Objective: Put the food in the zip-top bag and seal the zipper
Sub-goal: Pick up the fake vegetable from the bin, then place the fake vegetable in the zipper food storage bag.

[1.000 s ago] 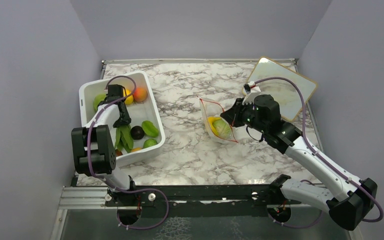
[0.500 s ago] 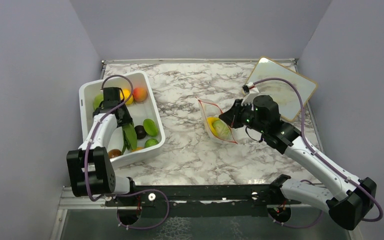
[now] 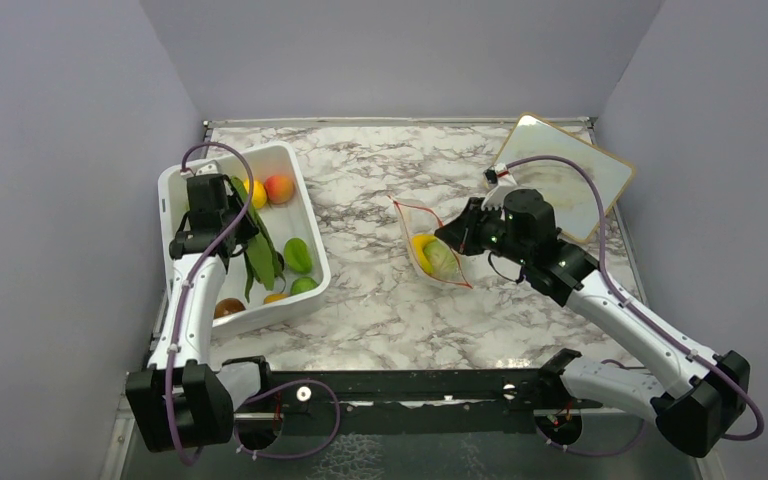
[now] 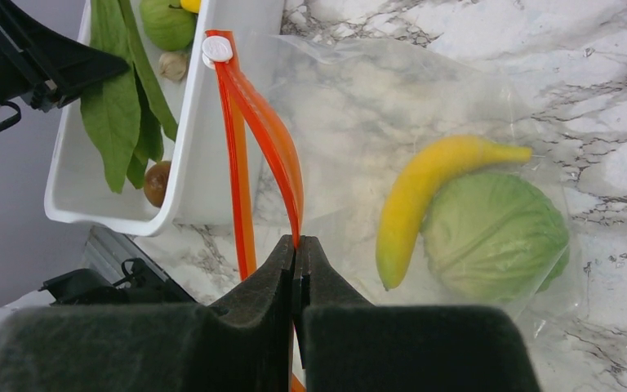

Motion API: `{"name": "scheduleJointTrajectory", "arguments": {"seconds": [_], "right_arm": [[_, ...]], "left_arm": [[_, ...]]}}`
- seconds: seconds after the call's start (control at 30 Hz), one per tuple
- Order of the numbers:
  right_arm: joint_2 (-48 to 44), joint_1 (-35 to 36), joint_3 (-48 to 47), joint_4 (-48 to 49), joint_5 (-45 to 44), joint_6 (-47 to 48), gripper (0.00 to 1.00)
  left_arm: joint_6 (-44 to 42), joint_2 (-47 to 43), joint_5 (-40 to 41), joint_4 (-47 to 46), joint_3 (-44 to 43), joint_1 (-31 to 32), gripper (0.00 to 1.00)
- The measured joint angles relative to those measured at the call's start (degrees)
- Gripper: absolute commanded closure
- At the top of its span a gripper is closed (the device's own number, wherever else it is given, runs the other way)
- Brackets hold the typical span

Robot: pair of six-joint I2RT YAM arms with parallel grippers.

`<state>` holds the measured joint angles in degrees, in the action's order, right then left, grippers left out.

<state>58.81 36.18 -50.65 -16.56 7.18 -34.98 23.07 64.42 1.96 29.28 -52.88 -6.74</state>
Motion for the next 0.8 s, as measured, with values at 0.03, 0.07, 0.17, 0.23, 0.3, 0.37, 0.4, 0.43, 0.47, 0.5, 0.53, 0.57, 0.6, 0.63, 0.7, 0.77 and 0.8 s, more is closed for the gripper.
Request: {"name": "scheduleJointTrajectory", "arguments": {"seconds": [0.03, 0.07, 0.17, 0.23, 0.3, 0.37, 0.4, 0.43, 0.47, 0.5, 0.53, 0.57, 0.6, 0.63, 0.7, 0.77, 0.8], "right_arm": [[0.1, 0.0, 0.0, 0.0, 0.0, -0.2, 0.99], [0.3, 0.0, 0.0, 0.1, 0.0, -0.4, 0.99], [0.9, 0.0, 0.0, 0.1, 0.0, -0.7, 0.99], [1.4, 0.0, 0.0, 0.1, 0.0, -0.8, 0.99], [1.8, 0.0, -0.1, 0.1, 0.0, -0.8, 0.99], [2.0, 0.0, -0.1, 0.1, -0.1, -0.7, 0.99], [2.1, 0.0, -0.3, 0.0, -0.2, -0.7, 0.99], [2.2, 0.0, -0.5, 0.0, -0.2, -0.7, 0.99], [2.3, 0.0, -0.9, -0.1, -0.4, -0.4, 0.99], [2.4, 0.0, -1.3, -0.2, -0.6, -0.1, 0.99], [2.5, 0.0, -1.8, -0.3, -0.9, 0.3, 0.99], [2.6, 0.0, -2.3, -0.3, -1.4, 0.7, 0.99], [2.7, 0.0, -2.8, -0.4, -1.9, 1.1, 0.99], [2.7, 0.0, -3.2, -0.4, -2.4, 1.6, 0.99], [2.7, 0.0, -3.9, -0.4, -3.6, 2.4, 0.99], [3.0, 0.0, -4.6, -0.5, -4.7, 3.0, 0.99], [3.3, 0.0, -5.0, -0.5, -5.1, 3.3, 0.99]], "left_arm": [[0.2, -0.8, -0.5, 0.0, -0.1, 0.0, 0.73], [0.2, -1.5, -1.0, 0.0, -0.2, 0.0, 0.73], [0.4, -3.3, -2.6, 0.0, -0.4, 0.0, 0.73], [0.4, -4.3, -3.8, 0.2, -0.9, 0.0, 0.73], [0.3, -5.4, -4.7, 0.3, -1.4, 0.0, 0.73], [0.3, -6.3, -5.5, 0.8, -2.2, 0.0, 0.73], [0.2, -6.8, -5.9, 1.2, -2.8, 0.0, 0.73], [0.1, -7.1, -6.6, 1.5, -3.6, 0.0, 0.73], [0.1, -7.2, -7.3, 1.9, -4.6, 0.0, 0.73], [0.0, -7.2, -8.2, 2.3, -5.7, 0.0, 0.73], [0.0, -7.2, -9.1, 2.4, -6.5, 0.0, 0.73], [0.1, -7.2, -10.5, 2.7, -7.8, 0.0, 0.73], [0.1, -7.2, -11.8, 2.8, -8.9, 0.0, 0.73], [0.2, -7.2, -13.2, 2.8, -10.0, 0.0, 0.73], [0.2, -7.2, -15.8, 3.0, -11.8, 0.3, 0.73], [0.2, -7.2, -18.1, 3.2, -13.2, 0.6, 0.73], [0.3, -7.2, -19.6, 3.4, -13.8, 1.0, 0.73]]}}
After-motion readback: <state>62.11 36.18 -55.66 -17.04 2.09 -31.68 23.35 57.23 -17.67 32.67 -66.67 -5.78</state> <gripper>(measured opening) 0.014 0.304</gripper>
